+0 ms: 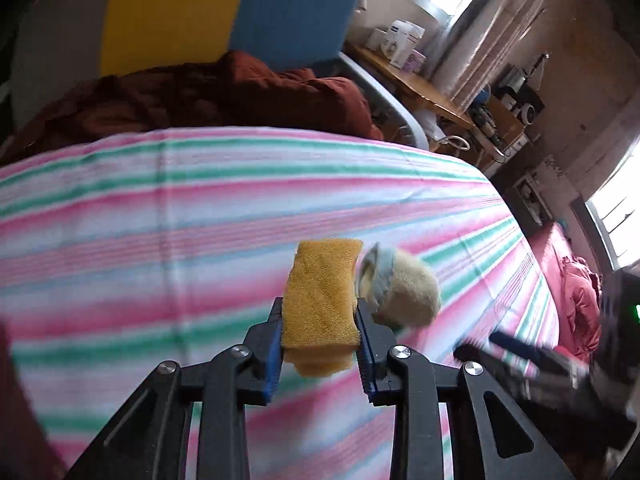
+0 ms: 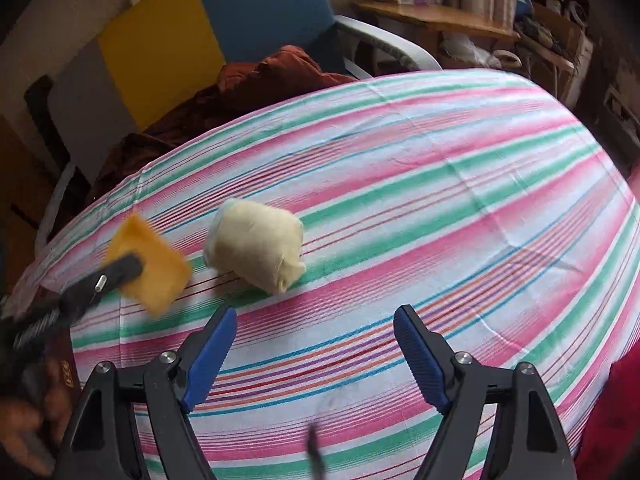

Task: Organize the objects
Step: 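Grasp the yellow sponge with the left gripper while the right gripper grasps the cream sock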

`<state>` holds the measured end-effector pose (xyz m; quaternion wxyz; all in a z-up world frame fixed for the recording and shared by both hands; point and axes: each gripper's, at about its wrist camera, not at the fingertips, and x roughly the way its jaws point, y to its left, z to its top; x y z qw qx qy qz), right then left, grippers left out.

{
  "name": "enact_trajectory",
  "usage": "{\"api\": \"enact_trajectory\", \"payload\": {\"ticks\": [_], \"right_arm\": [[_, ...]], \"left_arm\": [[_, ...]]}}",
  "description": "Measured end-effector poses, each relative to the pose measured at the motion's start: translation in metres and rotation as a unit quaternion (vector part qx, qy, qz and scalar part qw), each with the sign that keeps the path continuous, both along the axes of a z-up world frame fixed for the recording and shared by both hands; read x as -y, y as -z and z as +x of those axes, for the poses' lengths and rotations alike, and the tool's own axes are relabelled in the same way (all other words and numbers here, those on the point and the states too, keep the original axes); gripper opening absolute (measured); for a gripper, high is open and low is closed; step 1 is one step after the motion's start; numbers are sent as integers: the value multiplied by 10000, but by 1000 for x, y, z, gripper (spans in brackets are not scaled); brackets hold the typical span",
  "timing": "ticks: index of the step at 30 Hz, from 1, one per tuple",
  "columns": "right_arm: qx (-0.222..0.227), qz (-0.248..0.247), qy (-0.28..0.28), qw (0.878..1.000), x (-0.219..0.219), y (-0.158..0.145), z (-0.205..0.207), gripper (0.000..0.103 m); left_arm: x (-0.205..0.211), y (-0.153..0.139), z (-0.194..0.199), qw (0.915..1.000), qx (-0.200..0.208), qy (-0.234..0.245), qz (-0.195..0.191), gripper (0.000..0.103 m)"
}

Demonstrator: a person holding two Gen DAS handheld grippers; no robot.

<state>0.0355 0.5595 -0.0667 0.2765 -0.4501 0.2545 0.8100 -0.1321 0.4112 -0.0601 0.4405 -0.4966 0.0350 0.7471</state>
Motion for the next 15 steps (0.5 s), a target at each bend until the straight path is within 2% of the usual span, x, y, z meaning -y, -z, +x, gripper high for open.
{"api": "enact_trajectory", "payload": {"ticks": [4,8,11,15], "right_arm": [[18,137,-287,9995,12,0,-8,82],[335,866,-859,9920,24,-6,-30,82],[795,1502,-1486,9742,27,-2,-56,82],[1186,1436,-2110,9596,16,16,-88,82]], "left_arm": [[39,-13,25,9997,-156,-141,-98,32],[68,-33,41,9993,-346,-93,-64,32],[87,-52,54,9987,-500,-55,66,32],[114,-70,66,9974,-667,-91,264,33]]}}
